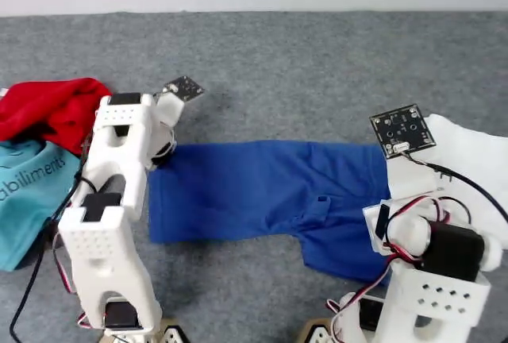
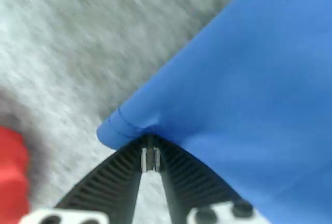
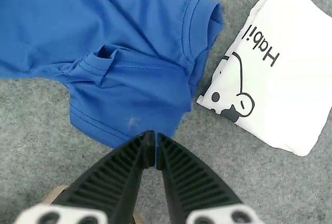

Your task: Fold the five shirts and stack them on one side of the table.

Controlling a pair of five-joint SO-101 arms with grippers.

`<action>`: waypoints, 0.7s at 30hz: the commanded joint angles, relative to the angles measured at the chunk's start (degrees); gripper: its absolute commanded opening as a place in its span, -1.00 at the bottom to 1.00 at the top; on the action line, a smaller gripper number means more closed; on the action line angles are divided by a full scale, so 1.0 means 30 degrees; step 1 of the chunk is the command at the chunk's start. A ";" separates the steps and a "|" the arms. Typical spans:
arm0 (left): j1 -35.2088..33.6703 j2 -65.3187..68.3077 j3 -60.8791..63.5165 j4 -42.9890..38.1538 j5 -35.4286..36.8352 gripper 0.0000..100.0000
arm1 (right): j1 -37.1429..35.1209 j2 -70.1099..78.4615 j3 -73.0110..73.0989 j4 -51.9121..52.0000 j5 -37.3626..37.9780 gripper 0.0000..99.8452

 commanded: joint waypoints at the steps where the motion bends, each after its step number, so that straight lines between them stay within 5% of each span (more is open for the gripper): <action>1: -0.0176 0.0996 -0.2886 -0.0234 0.0117 -0.97 | 0.0220 -0.0220 -0.0117 0.0718 -0.0117 -0.98; 14: 0.0029 0.1377 -0.8923 0.8498 0.0029 -0.97 | 0.0190 -0.0103 -0.0088 0.0659 -0.0205 -0.97; 21: 0.0527 -0.0908 -0.6667 0.8586 0.0791 -0.97 | 0.0190 -0.0073 0.2286 -0.2125 -0.0234 -0.97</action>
